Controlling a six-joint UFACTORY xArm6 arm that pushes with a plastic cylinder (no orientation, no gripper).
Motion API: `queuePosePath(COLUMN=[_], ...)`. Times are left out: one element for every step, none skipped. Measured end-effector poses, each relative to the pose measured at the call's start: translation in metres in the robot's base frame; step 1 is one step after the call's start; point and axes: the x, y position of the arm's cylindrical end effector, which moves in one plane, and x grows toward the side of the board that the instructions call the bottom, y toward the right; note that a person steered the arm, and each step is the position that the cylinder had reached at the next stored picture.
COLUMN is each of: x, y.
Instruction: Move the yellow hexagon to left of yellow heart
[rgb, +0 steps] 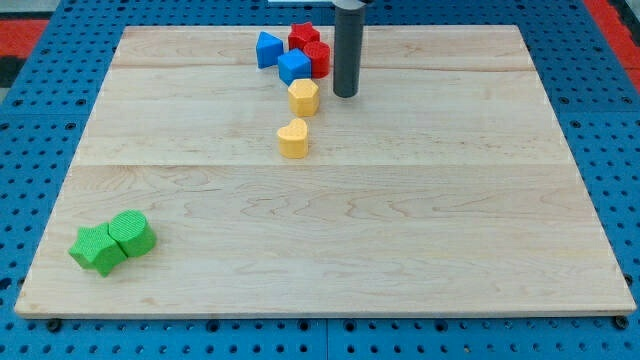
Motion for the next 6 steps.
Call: queuePosePath(x=[0.015, 0.023, 0.042, 0.052, 0.056, 0.092], y=[-0.042, -0.096, -0.153, -0.145, -0.11, -0.115])
